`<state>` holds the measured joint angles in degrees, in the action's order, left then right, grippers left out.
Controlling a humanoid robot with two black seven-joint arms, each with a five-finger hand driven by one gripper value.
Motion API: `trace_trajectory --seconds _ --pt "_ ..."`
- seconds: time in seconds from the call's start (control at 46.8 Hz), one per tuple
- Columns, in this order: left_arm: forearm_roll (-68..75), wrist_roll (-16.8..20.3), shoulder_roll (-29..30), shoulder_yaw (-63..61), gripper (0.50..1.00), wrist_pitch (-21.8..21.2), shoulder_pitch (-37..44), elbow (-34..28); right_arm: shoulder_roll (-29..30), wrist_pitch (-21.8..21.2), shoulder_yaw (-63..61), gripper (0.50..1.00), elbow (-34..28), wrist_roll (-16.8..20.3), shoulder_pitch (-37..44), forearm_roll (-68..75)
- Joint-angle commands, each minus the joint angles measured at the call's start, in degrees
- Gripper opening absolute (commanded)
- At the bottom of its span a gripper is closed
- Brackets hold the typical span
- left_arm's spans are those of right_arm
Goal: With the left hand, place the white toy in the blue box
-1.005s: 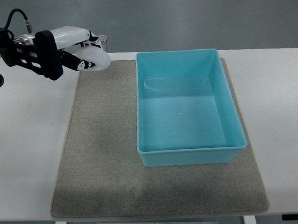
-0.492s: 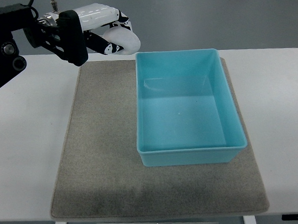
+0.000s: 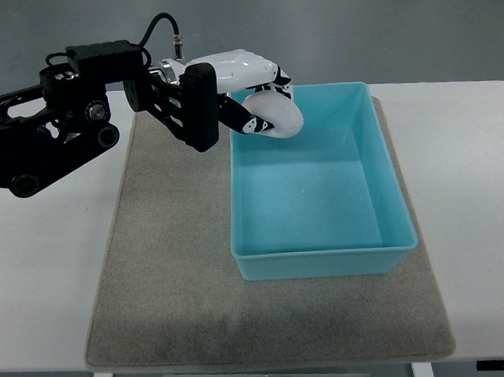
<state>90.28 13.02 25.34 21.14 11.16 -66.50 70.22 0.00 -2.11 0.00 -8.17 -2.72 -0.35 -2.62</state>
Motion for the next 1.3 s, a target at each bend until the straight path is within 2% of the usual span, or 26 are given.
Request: trace_trajectory --seconds 0.0,0.257,0.428,0.577,0.599,0.748,0.876,1.069,1.283 --pt "0.07 -0.18 -2.3 -0.31 0.5 -0.09 0.67 -0.61 0.0 0.0 0.0 0.936 0.0 0.0 0.0 -0.01" --pt "0.16 -0.36 -5.91 -2.85 0.505 -0.18 1.46 -2.64 0.0 0.0 0.0 0.936 0.0 0.0 0.0 -0.01" --pt "0.25 -0.36 -6.88 -2.85 0.715 -0.26 3.3 -2.64 0.0 0.0 0.0 0.936 0.0 0.0 0.0 -0.01" --pt "-0.98 -0.27 -6.79 -2.59 0.977 -0.44 3.66 -2.64 0.0 0.0 0.0 0.936 0.0 0.0 0.0 -0.01" --pt "-0.99 -0.27 -6.79 -2.59 0.99 -0.53 3.66 -2.64 0.0 0.0 0.0 0.936 0.0 0.0 0.0 -0.01" --pt "-2.3 -0.18 -6.53 -1.89 0.994 -2.81 3.48 -2.55 0.0 0.0 0.0 0.936 0.0 0.0 0.0 -0.01" --pt "-10.28 -0.18 -5.83 -1.62 0.994 -4.57 3.39 -2.55 0.0 0.0 0.0 0.936 0.0 0.0 0.08 -0.01" --pt "-23.73 -0.18 -3.1 -1.01 0.994 -4.75 2.69 -4.13 0.0 0.0 0.0 0.936 0.0 0.0 0.0 -0.01" --pt "-42.53 -0.18 -1.25 -0.66 0.999 -4.22 2.6 -9.22 0.0 0.0 0.0 0.936 0.0 0.0 0.0 -0.01"
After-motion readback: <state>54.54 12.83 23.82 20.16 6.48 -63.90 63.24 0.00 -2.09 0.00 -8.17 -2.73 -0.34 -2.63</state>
